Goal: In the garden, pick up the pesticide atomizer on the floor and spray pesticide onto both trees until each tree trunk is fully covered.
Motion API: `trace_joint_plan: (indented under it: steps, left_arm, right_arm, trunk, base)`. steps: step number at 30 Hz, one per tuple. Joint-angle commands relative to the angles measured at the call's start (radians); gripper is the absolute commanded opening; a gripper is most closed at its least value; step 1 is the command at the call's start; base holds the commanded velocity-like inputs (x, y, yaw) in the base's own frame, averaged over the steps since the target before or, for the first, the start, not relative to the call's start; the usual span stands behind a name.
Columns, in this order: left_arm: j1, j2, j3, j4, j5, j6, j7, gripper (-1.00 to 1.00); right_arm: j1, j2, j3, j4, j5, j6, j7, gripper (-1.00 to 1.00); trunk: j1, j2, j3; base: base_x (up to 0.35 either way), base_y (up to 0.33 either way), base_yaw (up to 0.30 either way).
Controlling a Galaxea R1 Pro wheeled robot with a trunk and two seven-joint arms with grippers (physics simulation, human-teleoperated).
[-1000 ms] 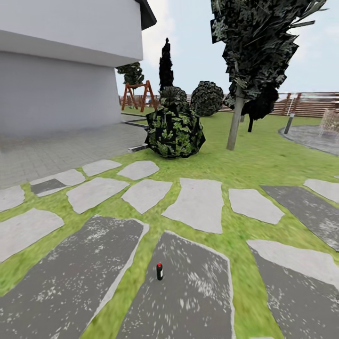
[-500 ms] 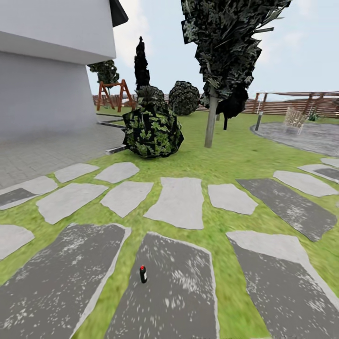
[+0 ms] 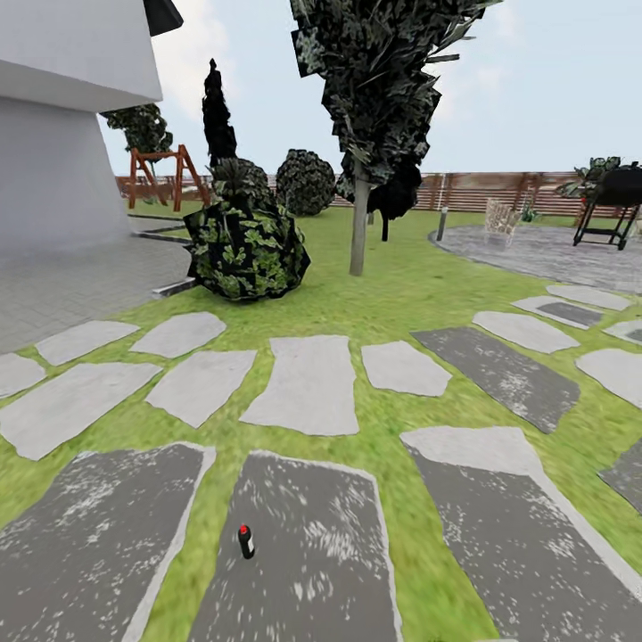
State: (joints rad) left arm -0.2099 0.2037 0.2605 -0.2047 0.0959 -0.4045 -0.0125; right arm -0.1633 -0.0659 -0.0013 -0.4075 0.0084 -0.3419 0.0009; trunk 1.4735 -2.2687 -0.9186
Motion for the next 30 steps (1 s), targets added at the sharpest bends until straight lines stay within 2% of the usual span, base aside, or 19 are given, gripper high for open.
trace_joint_plan:
  steps: [1,8,15,19,20,21,22,23,25,26,27,28,30]
  left_arm:
    - [0.000,0.000,-0.004,0.001,0.010,-0.003,-0.001,1.00]
    - [0.000,0.000,-0.003,0.000,0.010,-0.004,-0.001,1.00]
    - [0.000,0.001,-0.006,0.000,0.007,-0.004,-0.001,1.00]
    - [-0.005,-0.002,-0.008,-0.008,0.006,0.007,-0.002,1.00]
    - [-0.081,-0.009,-0.013,-0.045,-0.007,0.022,-0.017,1.00]
    - [-0.131,-0.008,-0.014,-0.060,-0.017,0.050,-0.022,1.00]
    - [-0.148,-0.008,-0.014,-0.064,-0.021,0.065,-0.023,1.00]
    - [-0.197,-0.009,-0.014,-0.074,-0.034,0.126,-0.026,1.00]
    - [-0.243,-0.011,-0.014,-0.083,-0.048,0.186,-0.028,1.00]
    - [-0.281,-0.015,-0.014,-0.092,-0.059,0.224,-0.030,1.00]
    - [-0.303,-0.020,-0.014,-0.098,-0.064,0.240,-0.030,1.00]
    - [-0.328,-0.028,-0.015,-0.104,-0.072,0.255,-0.031,1.00]
    - [-0.345,-0.039,-0.015,-0.107,-0.094,0.264,-0.031,1.00]
  right_arm:
    - [-0.001,0.000,0.000,0.001,0.001,-0.003,0.000,1.00]
    - [-0.001,0.000,0.002,0.003,0.001,-0.003,-0.001,1.00]
    - [-0.001,0.005,0.005,0.013,0.001,-0.002,0.001,1.00]
    - [-0.001,-0.003,-0.004,0.008,-0.013,-0.002,-0.003,1.00]
    - [-0.030,-0.004,-0.013,-0.086,-0.035,-0.001,-0.005,1.00]
    - [-0.065,-0.003,-0.013,-0.147,-0.034,0.003,-0.004,1.00]
    - [-0.079,-0.003,-0.013,-0.166,-0.034,0.004,-0.004,1.00]
    - [-0.130,-0.002,-0.013,-0.211,-0.033,0.008,-0.003,1.00]
    - [-0.192,-0.002,-0.012,-0.237,-0.030,0.020,-0.003,1.00]
    - [-0.257,-0.002,-0.012,-0.250,-0.023,0.058,-0.003,1.00]
    - [-0.296,-0.002,-0.011,-0.255,-0.015,0.100,-0.003,1.00]
    - [-0.340,-0.002,-0.011,-0.260,-0.004,0.170,-0.003,1.00]
    - [-0.370,-0.002,-0.011,-0.264,0.008,0.245,-0.003,1.00]
  trunk:
    - [0.000,0.000,-0.002]
    - [0.000,0.000,-0.005]
    - [0.000,0.000,-0.006]
    - [0.000,0.000,-0.006]
    - [0.000,0.000,-0.006]
    - [0.000,0.000,-0.006]
    - [0.000,0.000,-0.006]
    - [0.000,0.000,-0.006]
    - [0.000,0.000,-0.006]
    - [0.000,0.000,-0.006]
    - [0.000,0.000,-0.006]
    - [0.000,0.000,-0.006]
    - [0.000,0.000,-0.006]
  base:
    - [0.120,0.002,-0.292]
    - [0.140,0.000,-0.267]
    - [0.009,0.000,-0.040]
    - [0.000,0.000,-0.002]
    - [0.000,0.000,0.000]
    - [0.000,0.000,0.000]
    - [0.000,0.000,0.000]
    - [0.000,0.000,0.000]
    - [0.000,0.000,0.000]
    - [0.000,0.000,0.000]
    - [0.000,0.000,0.000]
    - [0.000,0.000,0.000]
    - [0.000,0.000,0.000]
